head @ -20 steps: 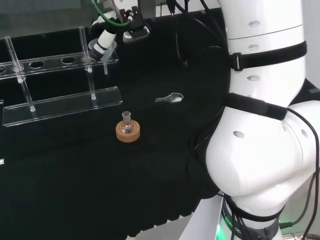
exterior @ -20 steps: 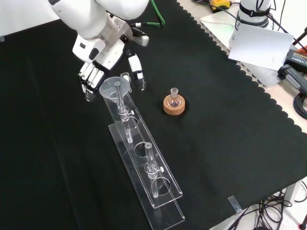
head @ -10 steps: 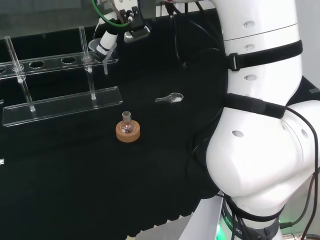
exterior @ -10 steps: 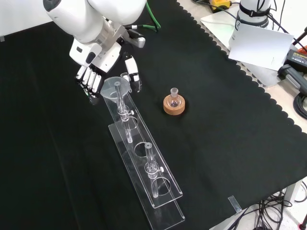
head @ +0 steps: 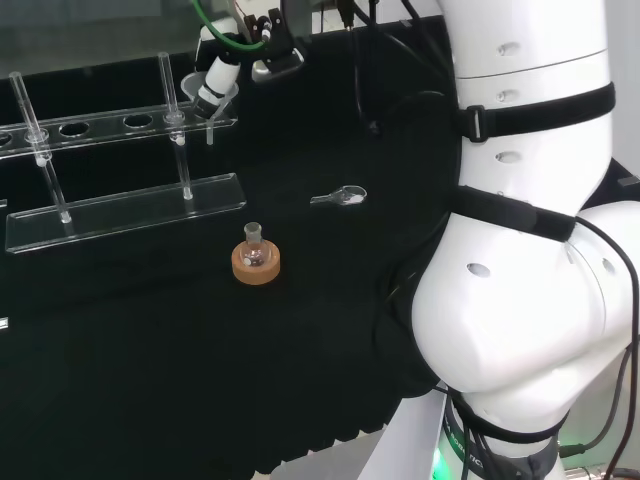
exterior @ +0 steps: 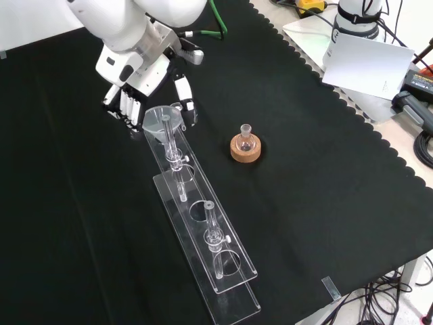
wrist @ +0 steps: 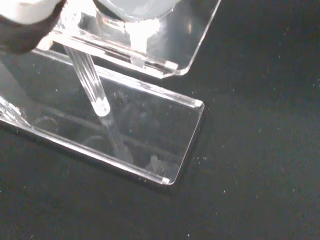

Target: Pick up the funnel from the transparent funnel stand.

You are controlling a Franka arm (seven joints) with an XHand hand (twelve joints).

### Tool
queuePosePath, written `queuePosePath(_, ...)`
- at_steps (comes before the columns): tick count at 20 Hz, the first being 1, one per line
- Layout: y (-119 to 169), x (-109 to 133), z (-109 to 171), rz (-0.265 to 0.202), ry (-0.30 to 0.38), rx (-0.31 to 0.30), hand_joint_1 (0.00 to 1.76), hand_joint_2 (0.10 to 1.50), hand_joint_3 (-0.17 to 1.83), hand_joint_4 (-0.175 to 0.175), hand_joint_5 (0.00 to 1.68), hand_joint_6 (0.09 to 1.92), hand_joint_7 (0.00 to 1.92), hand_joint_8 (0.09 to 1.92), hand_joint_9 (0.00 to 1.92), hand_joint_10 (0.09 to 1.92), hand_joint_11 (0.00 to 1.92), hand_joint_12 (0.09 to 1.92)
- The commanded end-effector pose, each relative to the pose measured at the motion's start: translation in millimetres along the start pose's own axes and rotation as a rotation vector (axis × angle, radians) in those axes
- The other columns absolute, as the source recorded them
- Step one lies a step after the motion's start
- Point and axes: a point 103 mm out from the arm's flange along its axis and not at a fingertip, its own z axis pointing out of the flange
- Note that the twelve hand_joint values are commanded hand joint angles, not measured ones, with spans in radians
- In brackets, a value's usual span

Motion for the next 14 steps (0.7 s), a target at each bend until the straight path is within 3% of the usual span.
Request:
queuePosePath(1,-4.3,-5.0,-12.0,0.000,-0.017,-0.076,0.90,0.59,0.32,0.042,0.77,0.44,1.01,0.53,0.80,0.37,0.00,1.45)
queuePosePath(5,-8.5,-4.6,-23.2,-0.010,-0.029,-0.086,0.93,0.49,0.55,0.052,0.79,0.62,1.07,0.56,0.86,0.34,0.00,1.49)
queuePosePath(14,-27.1,0.1,-60.9,-0.042,-0.067,-0.136,0.94,0.45,0.67,0.053,0.78,0.66,1.06,0.58,0.88,0.33,0.00,1.49)
